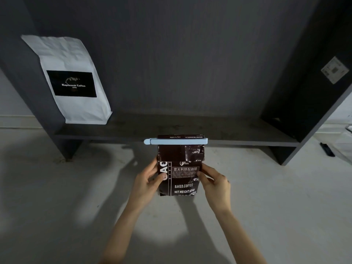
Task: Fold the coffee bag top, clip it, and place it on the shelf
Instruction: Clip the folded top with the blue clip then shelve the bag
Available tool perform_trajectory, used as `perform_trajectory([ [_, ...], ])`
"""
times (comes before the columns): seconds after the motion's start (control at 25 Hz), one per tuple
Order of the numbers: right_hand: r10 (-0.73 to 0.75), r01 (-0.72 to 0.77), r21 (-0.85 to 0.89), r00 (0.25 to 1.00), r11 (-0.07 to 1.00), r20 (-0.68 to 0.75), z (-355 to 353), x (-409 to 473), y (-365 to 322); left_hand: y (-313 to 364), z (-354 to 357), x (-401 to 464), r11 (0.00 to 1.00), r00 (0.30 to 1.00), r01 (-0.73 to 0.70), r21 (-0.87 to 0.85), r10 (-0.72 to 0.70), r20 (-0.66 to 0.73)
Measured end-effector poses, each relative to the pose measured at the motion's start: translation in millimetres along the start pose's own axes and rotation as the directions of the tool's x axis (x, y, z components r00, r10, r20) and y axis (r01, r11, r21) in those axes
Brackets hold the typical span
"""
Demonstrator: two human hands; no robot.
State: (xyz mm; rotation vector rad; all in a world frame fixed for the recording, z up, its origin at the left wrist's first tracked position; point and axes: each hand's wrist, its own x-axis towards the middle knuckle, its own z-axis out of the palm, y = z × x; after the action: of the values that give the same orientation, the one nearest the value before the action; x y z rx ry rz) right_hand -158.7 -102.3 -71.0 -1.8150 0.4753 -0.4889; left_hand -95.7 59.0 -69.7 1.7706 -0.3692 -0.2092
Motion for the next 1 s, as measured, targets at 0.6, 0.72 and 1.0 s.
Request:
perform_trajectory([
  [0.6,-0.33,0.329,0.026,0.938,0.944,0.106,65,95,-117,75,-104,88,0.954,0.938,-0.215,0.21,0.262,-0.226],
  [0.72,-0.34,0.337,0.043,0.931,0.94,0.13,87,115,-127,80,-117,109,0.947,0.921,-0.212,0.242,0.276,-0.274],
  [1.0,-0.295,0.296,0.016,0.943,0.955,0.157,132,151,-116,49,-128,156,0.945,0.901,-0.13,0.299,0.239,-0.363],
])
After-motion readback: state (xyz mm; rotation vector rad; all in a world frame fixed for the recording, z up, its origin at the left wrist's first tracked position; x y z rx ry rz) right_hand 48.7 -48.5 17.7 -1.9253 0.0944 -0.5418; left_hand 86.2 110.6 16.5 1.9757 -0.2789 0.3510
